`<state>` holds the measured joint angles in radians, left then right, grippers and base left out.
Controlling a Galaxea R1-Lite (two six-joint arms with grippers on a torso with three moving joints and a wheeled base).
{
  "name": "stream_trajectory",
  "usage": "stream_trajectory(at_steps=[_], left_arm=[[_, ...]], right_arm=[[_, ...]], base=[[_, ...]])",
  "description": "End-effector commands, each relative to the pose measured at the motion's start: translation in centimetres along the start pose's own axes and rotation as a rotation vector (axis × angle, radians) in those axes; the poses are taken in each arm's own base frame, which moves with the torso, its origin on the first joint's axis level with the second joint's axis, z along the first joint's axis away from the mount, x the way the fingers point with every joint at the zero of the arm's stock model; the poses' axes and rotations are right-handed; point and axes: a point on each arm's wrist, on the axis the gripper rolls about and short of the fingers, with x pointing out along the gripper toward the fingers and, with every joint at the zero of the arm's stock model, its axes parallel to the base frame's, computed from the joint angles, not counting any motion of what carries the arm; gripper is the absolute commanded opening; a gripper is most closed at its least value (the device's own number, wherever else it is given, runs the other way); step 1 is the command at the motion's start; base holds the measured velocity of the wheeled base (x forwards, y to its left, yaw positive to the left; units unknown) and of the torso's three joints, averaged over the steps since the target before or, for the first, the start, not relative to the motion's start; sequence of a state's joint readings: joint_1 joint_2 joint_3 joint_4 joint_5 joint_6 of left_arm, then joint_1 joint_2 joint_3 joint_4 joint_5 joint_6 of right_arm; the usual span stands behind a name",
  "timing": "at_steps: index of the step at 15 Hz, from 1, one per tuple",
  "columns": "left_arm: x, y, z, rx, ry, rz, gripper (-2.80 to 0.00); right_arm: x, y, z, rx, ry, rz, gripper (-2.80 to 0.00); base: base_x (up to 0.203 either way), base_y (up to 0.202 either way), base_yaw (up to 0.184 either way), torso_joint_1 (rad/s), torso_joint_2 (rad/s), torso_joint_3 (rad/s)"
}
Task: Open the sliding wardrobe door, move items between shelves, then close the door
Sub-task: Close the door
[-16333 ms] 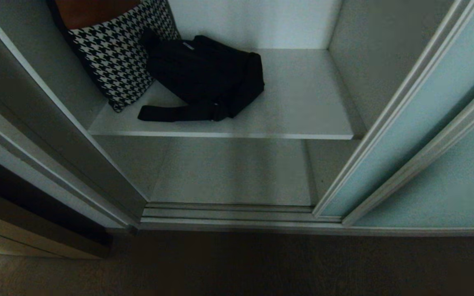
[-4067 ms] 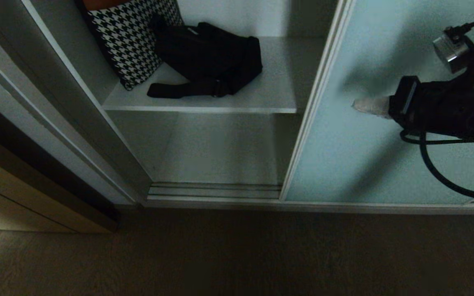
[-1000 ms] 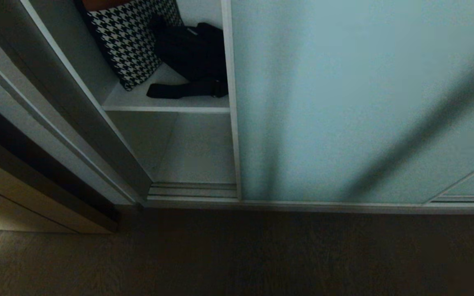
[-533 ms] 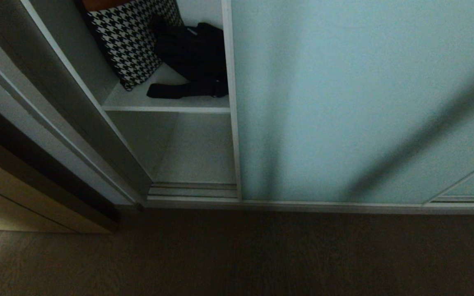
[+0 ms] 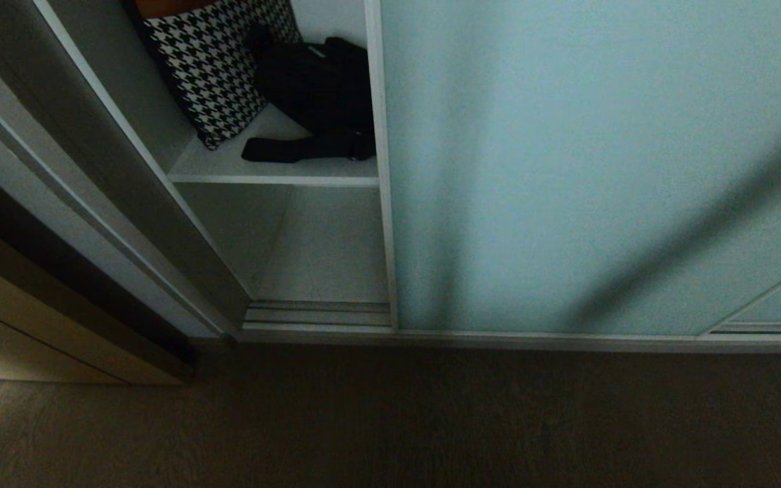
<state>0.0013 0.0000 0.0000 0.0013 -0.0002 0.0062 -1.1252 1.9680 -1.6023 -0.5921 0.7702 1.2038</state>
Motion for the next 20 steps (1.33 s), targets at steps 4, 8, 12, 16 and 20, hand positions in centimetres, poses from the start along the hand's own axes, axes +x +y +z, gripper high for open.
stream_trajectory(at_steps=[4, 8, 12, 16, 20], left_arm=[[0.0, 0.0, 0.0, 0.000, 0.002, 0.000, -2.80], [0.0, 0.0, 0.0, 0.000, 0.002, 0.000, -2.80], [0.0, 0.0, 0.0, 0.000, 0.002, 0.000, -2.80], [0.0, 0.0, 0.0, 0.000, 0.002, 0.000, -2.80], [0.0, 0.0, 0.0, 0.000, 0.000, 0.000, -2.80]], right_arm=[[1.9, -1.7, -1.6, 0.058, 0.064, -0.007, -2.80], [2.9, -2.4, -2.6, 0.080, 0.100, -0.010, -2.80], [3.9, -2.3, -3.0, 0.071, 0.144, 0.024, -2.80], [4.7, -3.2, -3.7, 0.083, 0.162, 0.018, -2.80], [5.6, -4.2, -4.3, 0.086, 0.159, 0.011, -2.80]], base=[[0.000, 0.000, 0.000, 0.000, 0.00, 0.000], [0.000, 0.000, 0.000, 0.000, 0.00, 0.000], [0.000, 0.000, 0.000, 0.000, 0.00, 0.000], [0.000, 0.000, 0.000, 0.000, 0.00, 0.000], [0.000, 0.000, 0.000, 0.000, 0.00, 0.000]])
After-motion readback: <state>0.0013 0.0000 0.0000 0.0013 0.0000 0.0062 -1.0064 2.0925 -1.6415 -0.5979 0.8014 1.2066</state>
